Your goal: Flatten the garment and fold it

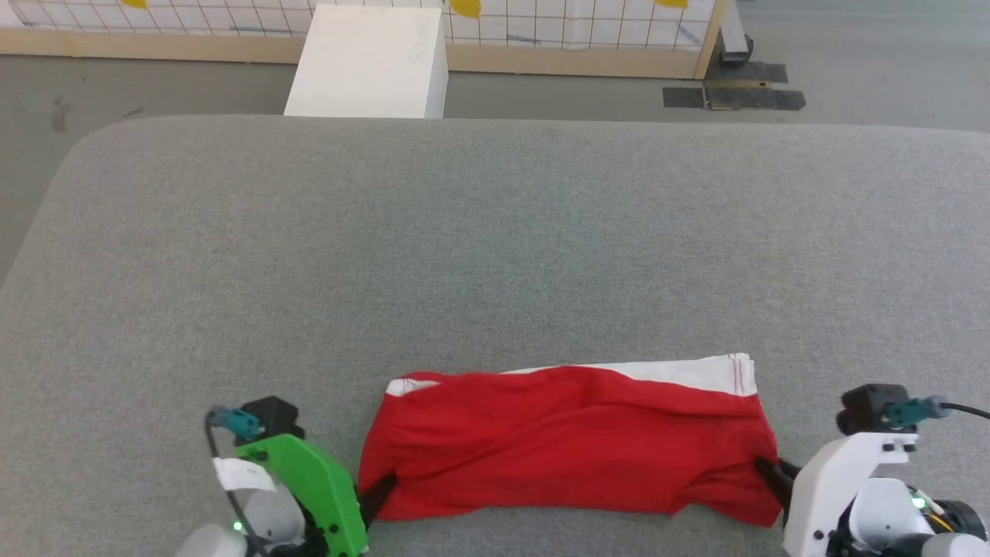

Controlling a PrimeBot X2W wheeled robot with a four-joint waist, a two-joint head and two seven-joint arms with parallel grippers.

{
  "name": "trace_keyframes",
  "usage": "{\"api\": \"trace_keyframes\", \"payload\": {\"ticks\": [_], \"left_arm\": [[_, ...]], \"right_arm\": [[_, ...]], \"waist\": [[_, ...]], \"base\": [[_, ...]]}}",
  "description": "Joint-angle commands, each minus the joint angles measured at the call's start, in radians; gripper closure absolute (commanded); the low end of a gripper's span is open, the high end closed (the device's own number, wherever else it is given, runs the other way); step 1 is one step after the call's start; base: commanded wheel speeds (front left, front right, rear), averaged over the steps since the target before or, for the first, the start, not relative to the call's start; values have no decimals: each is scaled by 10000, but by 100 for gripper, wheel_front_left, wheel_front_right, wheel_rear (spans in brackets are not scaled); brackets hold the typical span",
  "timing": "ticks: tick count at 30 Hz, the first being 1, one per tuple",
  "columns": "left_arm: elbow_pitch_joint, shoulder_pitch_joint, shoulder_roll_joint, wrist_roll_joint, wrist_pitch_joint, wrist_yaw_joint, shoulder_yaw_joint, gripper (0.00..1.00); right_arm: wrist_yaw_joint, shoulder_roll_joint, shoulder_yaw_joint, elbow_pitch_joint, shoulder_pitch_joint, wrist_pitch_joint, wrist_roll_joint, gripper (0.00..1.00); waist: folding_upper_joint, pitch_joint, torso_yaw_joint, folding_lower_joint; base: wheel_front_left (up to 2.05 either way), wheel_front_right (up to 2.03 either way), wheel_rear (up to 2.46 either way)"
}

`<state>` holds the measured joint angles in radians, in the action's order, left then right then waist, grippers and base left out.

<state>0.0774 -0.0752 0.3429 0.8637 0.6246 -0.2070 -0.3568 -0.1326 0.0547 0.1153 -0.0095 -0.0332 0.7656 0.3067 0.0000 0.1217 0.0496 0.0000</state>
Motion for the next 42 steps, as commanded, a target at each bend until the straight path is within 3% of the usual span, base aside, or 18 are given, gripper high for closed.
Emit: {"api": "trace_keyframes", "payload": {"ticks": [1,6,11,17,21,29,30,32,36,42], "left_arm": [[-138,157,130,125,-46,-89,177,0],[-869,94,207,299,-854,-239,1078,0],[-1276,-70,456,-576,-3088,-177,2035,0],[-1003,-307,352,-2132,-6471,436,2153,0],[-450,-429,219,-2968,-8187,816,1873,0],[90,-496,-371,-3619,-8823,1088,1720,0],[132,-488,-429,-3640,-8833,1114,1736,0],[197,-455,-543,-3688,-8847,1154,1785,0],[221,-371,-698,-3782,-8858,1232,1917,0],[77,-271,-843,-3989,-8862,1356,2152,0]], "right_arm": [[19,-5,133,-169,-105,-118,84,0],[19,-35,570,-778,-16,-120,233,0],[19,0,924,-1059,507,220,-191,0],[19,519,347,-126,1285,641,-372,0],[19,711,-251,693,1581,751,-323,0],[19,880,-1225,1926,1971,679,-268,0],[19,891,-1251,2045,2008,701,-251,55],[19,972,-1263,2238,2083,684,-216,100],[19,1288,-849,2456,2221,661,-118,100],[19,2247,492,2703,2526,766,-380,100]], "waist": [[0,-63,-10,0],[0,-192,-39,0],[0,-97,-140,0],[0,202,-125,0],[0,374,-32,0],[0,615,87,0],[0,620,89,0],[0,615,91,0],[0,569,71,0],[0,568,47,0]], "base": [[0,0,0],[0,0,0],[0,0,0],[0,0,0],[0,0,0],[0,0,0],[0,0,0],[0,0,0],[0,0,0],[0,0,0]]}}
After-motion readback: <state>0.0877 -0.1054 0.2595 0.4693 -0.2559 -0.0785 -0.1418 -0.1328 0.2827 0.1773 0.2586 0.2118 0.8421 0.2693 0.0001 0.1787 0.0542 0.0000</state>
